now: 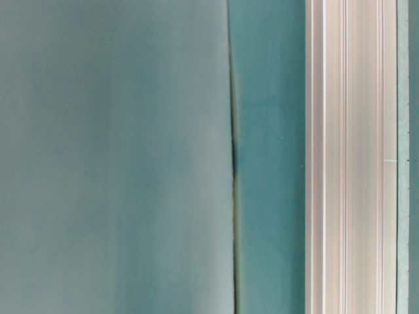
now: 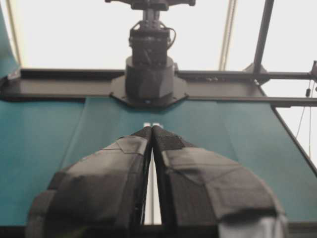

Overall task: Lift the metal rail with both hands.
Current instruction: 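Lower both grippers onto the silver aluminium rail near each end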

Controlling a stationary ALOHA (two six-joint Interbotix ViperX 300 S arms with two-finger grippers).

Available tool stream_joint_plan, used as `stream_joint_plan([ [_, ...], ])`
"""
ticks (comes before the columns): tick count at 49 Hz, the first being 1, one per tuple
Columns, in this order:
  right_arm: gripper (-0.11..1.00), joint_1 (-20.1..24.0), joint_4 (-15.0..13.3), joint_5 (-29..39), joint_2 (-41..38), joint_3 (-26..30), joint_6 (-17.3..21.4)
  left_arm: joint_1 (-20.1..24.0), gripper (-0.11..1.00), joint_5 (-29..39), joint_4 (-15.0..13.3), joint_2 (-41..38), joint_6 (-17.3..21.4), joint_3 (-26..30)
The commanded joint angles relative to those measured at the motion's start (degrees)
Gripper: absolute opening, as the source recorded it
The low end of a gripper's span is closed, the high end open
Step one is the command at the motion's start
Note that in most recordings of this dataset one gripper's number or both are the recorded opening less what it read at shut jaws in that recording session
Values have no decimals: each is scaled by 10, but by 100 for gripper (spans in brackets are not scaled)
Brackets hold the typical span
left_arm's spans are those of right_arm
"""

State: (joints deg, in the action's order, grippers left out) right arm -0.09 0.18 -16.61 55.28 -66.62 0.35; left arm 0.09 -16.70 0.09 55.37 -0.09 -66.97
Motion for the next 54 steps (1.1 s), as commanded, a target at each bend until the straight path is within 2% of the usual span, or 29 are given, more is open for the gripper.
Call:
stream_joint_plan([
  [1, 10, -11, 7, -2, -15, 3, 10, 1, 14, 40, 2, -33, -30, 38],
  [5, 3, -22, 60, 57, -28, 19, 20, 2, 7, 103, 5, -56, -57, 66],
  [8, 0, -26, 74, 118, -44, 38, 26, 0, 0, 152, 8, -76, -70, 89],
  [15, 0, -27, 73, 261, -91, 91, 29, -7, -2, 247, 10, -117, -70, 142],
  [23, 0, -27, 73, 388, -173, 163, 29, -8, -2, 328, 10, -163, -52, 183],
  [39, 0, -24, 72, 555, -341, 287, 25, -4, -2, 525, 11, -280, -45, 280],
  [48, 0, -24, 45, 668, -420, 363, 20, 4, -2, 587, 12, -338, -45, 324],
  [54, 0, -22, 32, 716, -456, 394, 17, 11, -2, 606, 12, -367, -41, 344],
])
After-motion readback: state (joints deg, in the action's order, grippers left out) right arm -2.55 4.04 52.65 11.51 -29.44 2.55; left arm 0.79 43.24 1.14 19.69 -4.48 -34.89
